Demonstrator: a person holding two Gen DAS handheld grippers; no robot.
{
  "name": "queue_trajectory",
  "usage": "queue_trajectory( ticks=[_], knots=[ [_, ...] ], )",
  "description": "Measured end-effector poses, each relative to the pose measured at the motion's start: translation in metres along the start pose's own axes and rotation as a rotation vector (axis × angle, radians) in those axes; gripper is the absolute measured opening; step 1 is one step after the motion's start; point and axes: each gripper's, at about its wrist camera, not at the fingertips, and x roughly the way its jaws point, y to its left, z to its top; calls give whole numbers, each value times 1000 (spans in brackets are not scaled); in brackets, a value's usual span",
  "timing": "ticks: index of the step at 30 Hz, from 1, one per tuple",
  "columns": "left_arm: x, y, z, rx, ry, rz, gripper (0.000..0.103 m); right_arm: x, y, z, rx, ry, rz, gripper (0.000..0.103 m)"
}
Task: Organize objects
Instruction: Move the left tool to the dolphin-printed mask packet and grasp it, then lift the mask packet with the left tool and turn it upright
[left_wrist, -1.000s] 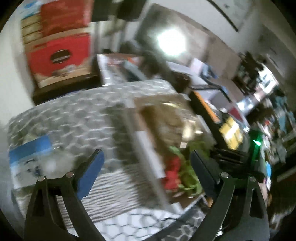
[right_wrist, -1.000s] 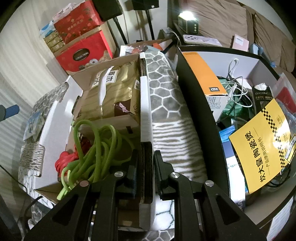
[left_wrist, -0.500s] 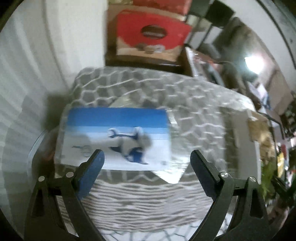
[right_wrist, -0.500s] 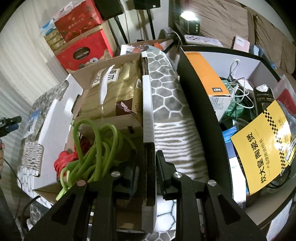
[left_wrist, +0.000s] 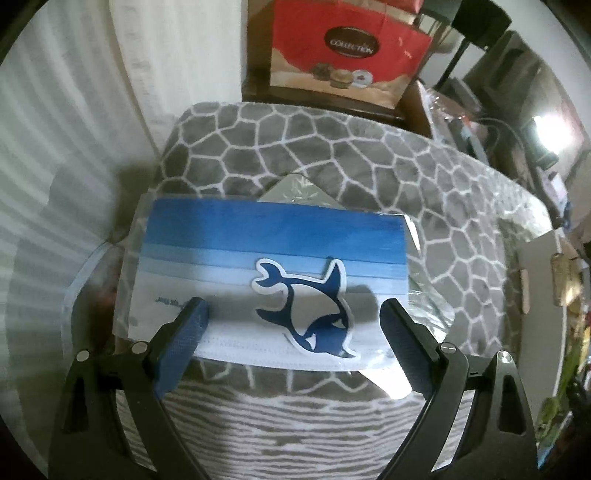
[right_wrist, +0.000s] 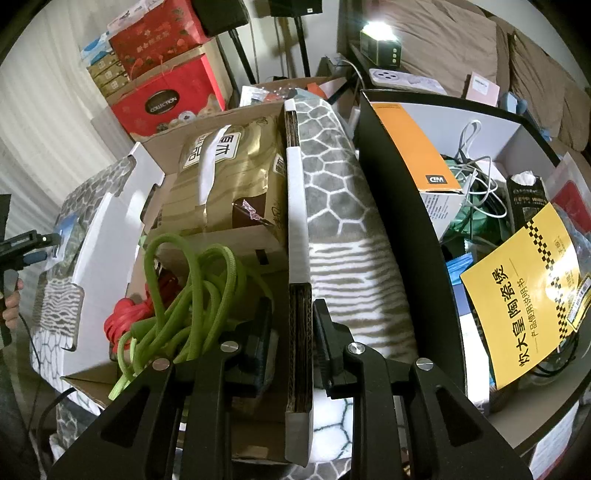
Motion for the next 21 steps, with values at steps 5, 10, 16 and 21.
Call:
queue_trajectory(
  ticks=[5,10,16,21],
  knots=[
    [3,-3,-4,13,-5,1,82,0,0,0,0,0,1,23],
    [-7,-7,-5,27,-46,13,52,0,0,0,-1,-1,-1,23],
    [-11,-11,-4,25,-61,7,52,0,0,0,0,0,1,24],
    [-34,-19,-3,36,-96,-52,52,0,1,0,0,0,1,24]
  ],
)
